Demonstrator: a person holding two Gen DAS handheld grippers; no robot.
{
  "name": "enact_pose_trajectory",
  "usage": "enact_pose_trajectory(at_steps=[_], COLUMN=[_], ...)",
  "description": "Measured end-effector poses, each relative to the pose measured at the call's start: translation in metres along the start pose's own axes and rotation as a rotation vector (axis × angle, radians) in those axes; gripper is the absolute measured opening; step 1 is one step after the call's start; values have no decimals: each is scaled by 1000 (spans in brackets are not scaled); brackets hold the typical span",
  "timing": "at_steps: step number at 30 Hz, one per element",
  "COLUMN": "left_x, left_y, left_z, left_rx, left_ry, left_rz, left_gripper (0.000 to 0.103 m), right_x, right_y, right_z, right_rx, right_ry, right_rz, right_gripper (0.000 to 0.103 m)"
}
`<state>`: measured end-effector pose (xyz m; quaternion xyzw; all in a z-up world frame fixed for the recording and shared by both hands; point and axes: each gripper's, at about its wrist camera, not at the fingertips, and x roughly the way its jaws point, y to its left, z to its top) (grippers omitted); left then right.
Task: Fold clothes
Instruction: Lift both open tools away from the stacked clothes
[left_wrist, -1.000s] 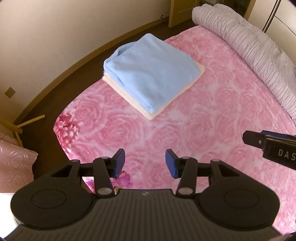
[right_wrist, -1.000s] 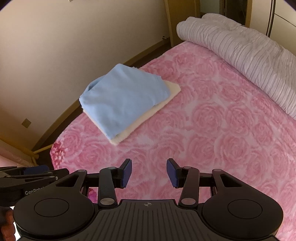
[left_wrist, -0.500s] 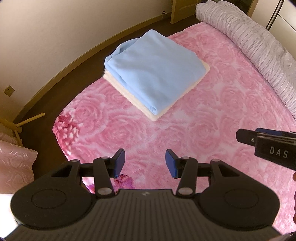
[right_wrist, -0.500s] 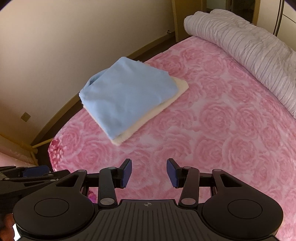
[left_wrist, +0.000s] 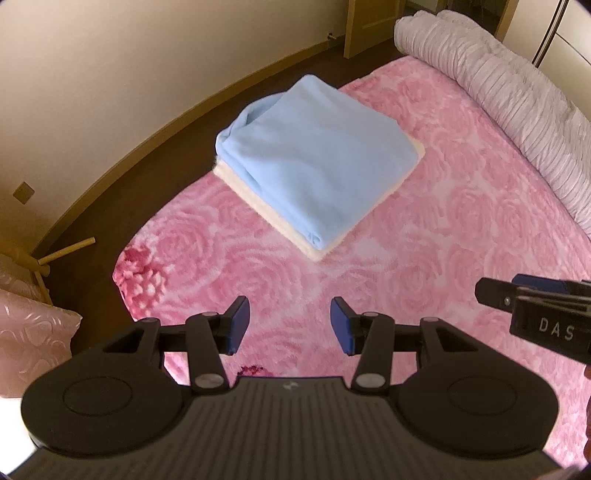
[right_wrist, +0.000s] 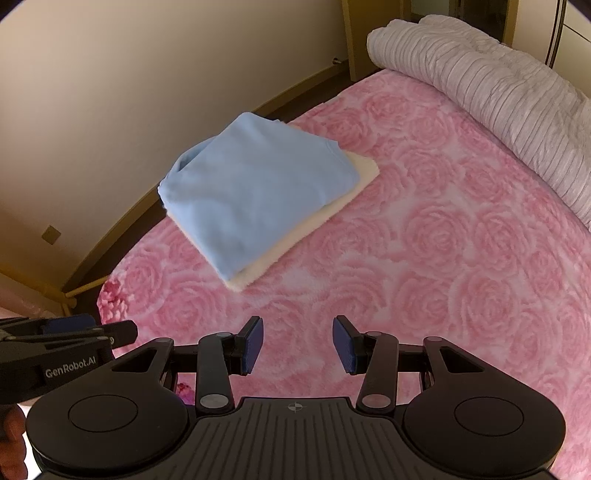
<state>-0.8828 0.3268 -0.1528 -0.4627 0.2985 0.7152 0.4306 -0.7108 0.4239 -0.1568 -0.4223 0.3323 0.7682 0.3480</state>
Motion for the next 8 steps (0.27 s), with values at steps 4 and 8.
enact_pose_trajectory(at_steps=[4, 8], left_x=[-10, -21], left_y=[1, 4], left_z=[-1, -3], left_rx=[8, 13], left_ry=[-45, -76], left_rz=[15, 15], left_gripper=[44, 44], right_x=[-8, -18], right_y=[2, 5], right_z=[-3, -8], right_rx=[0, 2], right_ry=[-17, -38], right_rz=[-2, -4], right_gripper=[46, 46])
